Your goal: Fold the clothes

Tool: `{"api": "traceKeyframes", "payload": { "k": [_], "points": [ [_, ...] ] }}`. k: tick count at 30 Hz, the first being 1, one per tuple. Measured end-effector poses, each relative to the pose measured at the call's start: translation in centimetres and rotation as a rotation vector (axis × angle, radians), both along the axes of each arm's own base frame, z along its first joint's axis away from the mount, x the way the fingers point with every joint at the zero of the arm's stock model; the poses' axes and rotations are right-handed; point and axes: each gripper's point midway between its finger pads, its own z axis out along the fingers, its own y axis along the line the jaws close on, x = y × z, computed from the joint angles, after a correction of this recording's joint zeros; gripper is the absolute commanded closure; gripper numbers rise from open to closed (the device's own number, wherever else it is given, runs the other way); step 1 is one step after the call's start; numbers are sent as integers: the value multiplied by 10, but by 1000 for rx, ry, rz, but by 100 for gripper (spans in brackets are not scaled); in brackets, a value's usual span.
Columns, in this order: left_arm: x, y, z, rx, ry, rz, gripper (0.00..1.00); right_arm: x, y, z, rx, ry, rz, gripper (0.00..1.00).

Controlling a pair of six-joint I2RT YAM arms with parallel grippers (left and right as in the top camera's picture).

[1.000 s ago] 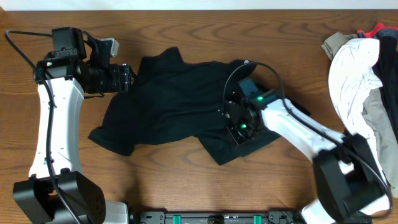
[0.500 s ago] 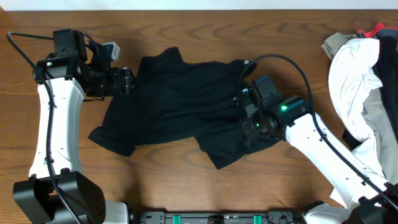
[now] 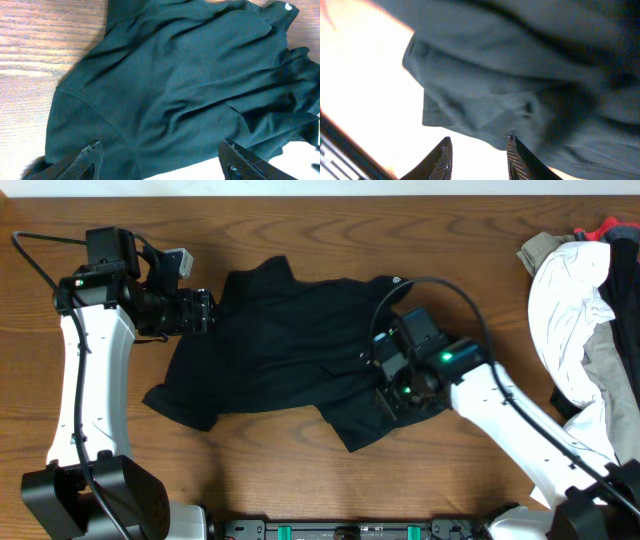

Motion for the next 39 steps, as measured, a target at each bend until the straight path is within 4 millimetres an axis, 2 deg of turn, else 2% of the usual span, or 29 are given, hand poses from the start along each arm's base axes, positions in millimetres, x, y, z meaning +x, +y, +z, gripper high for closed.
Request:
{"api": "traceKeyframes", "payload": {
  "k": [3, 6, 13, 19, 25, 28, 29, 31, 36, 38, 39],
  "points": [
    [0, 0, 0, 0, 0, 0, 24, -10, 8, -20, 6, 18, 42, 49],
    [-1, 0, 0, -1, 6, 0, 24, -18, 13, -36, 10, 17, 78, 45],
    [-7, -1, -2, -5, 31, 0, 24, -18, 21, -48, 39, -32, 105, 36],
    [-7, -1, -2, -6, 33, 0, 24, -25, 29, -58, 48, -61, 148, 36],
    [-7, -1, -2, -6, 33, 0, 23, -29, 32, -77, 6, -52, 171, 57],
    [-8, -1, -3, -2, 36, 1, 24, -24, 29, -80, -25, -69, 149, 88],
    [-8, -1, -3, -2, 36, 1, 23, -22, 27, -81, -39, -76, 135, 94],
    [-8, 0, -3, -1, 39, 2, 23, -19, 22, -82, -67, -82, 102, 99],
    [-12, -1, -4, -2, 54, 2, 24, -27, 9, -77, -127, -48, 71, 99],
    [-14, -1, -5, -2, 66, 3, 24, -30, 4, -65, -140, -47, 68, 99],
    [-16, -1, -5, -2, 73, 3, 23, -30, 3, -53, -138, -58, 68, 99]
  ]
}}
